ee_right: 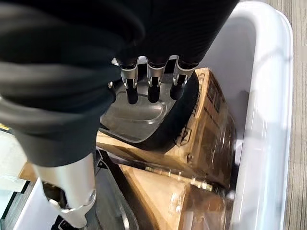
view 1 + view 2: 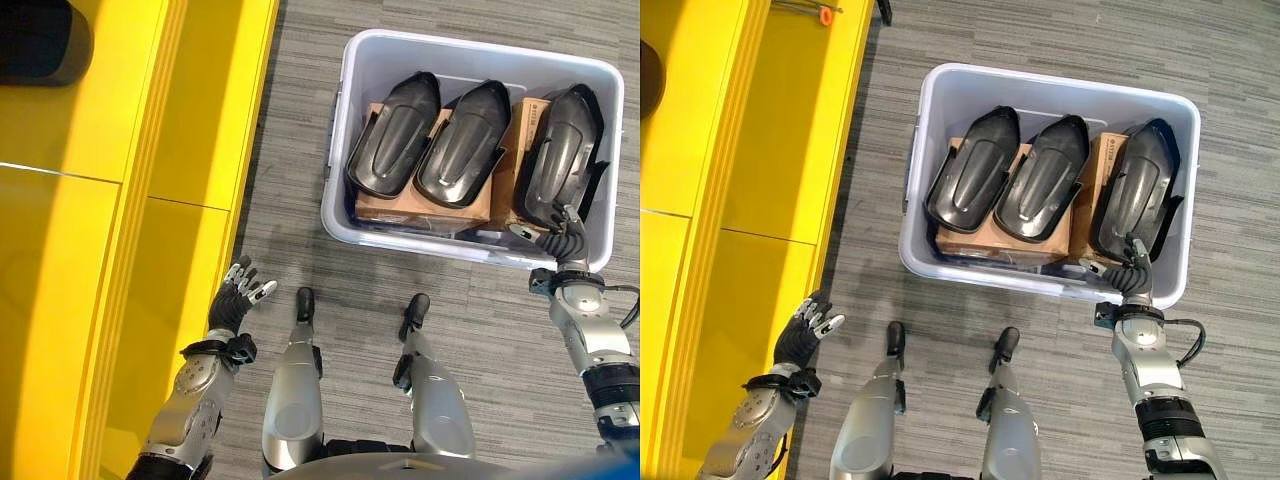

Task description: Move parts from the plastic box to the shelf.

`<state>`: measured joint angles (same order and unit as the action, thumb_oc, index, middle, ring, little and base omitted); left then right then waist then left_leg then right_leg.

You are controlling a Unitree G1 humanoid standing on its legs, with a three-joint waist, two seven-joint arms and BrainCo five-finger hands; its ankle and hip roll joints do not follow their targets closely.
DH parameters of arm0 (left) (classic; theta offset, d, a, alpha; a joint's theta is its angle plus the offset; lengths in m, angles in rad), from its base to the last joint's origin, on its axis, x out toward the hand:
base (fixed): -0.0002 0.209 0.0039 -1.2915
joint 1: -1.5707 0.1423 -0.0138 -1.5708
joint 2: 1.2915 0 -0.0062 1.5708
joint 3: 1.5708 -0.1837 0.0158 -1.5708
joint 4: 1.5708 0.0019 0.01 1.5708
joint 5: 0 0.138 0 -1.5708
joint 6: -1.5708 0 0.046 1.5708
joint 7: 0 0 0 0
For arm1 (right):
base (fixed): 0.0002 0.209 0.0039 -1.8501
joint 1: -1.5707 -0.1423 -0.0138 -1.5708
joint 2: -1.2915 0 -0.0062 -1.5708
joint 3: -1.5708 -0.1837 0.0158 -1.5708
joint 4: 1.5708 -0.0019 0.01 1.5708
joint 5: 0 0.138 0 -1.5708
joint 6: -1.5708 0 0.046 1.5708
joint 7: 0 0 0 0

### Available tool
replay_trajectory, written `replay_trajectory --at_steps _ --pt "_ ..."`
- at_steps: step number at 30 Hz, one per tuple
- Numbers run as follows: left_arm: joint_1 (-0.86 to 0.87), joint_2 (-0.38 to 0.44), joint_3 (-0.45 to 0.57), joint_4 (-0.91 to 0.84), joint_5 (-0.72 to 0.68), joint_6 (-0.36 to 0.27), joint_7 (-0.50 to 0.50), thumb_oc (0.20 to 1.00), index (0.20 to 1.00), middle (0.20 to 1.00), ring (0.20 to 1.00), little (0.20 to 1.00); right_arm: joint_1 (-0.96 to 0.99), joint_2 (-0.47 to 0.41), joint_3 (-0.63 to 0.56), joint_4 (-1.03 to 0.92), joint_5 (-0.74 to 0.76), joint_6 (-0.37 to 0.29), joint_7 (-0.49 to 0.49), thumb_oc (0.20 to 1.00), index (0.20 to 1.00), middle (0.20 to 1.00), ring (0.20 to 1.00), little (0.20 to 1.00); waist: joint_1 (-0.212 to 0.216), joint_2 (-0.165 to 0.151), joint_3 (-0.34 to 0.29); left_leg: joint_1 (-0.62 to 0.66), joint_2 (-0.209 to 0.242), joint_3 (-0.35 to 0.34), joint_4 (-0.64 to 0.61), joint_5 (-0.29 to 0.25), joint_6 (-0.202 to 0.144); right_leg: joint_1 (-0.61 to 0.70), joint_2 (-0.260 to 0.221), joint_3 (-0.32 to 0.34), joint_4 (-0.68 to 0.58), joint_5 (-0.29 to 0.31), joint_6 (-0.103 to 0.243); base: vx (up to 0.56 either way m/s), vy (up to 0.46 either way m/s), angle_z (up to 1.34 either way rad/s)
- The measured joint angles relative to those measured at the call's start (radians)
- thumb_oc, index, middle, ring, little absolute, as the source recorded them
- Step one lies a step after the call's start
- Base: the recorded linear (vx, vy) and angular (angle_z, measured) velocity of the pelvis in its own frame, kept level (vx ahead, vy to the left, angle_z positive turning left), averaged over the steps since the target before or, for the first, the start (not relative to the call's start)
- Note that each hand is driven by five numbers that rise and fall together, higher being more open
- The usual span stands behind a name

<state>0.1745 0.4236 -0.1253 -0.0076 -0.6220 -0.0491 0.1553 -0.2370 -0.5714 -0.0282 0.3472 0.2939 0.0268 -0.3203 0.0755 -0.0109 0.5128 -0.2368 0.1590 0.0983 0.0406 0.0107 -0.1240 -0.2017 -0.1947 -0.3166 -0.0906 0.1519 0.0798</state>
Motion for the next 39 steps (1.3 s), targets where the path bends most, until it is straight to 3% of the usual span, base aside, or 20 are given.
replay_trajectory --at_steps 6,19,39 --pt "0.0 0.0 0.0 0.0 -0.026 -0.003 0.005 1.0 1.0 1.0 1.0 1.0 -0.01 -0.009 -0.005 0.017 -0.004 0.0 -0.032 1.0 1.0 1.0 1.0 1.0 -0.001 0.001 0.0 -0.024 0.0 0.001 0.01 0.001 0.002 -0.02 0.0 0.003 0.0 0.007 -0.004 0.0 0.0 0.0" --pt "-0.002 0.018 -0.031 0.0 -0.035 -0.008 0.006 1.0 1.0 1.0 1.0 1.0 -0.046 -0.117 -0.057 0.042 0.002 -0.006 -0.077 1.0 1.0 1.0 1.0 1.0 -0.006 0.01 0.012 -0.063 0.0 0.008 0.013 0.003 0.004 -0.065 0.0 0.014 0.0 0.015 -0.002 0.0 -0.001 -0.01" --pt "-0.006 0.021 -0.042 0.0 -0.036 -0.013 0.026 1.0 1.0 1.0 1.0 1.0 -0.091 -0.117 -0.126 0.034 0.127 -0.057 -0.128 1.0 1.0 1.0 1.0 1.0 -0.012 0.022 0.026 -0.106 -0.003 0.0 0.012 0.01 0.009 -0.105 -0.001 0.015 0.0 0.018 -0.004 0.02 -0.011 0.01"
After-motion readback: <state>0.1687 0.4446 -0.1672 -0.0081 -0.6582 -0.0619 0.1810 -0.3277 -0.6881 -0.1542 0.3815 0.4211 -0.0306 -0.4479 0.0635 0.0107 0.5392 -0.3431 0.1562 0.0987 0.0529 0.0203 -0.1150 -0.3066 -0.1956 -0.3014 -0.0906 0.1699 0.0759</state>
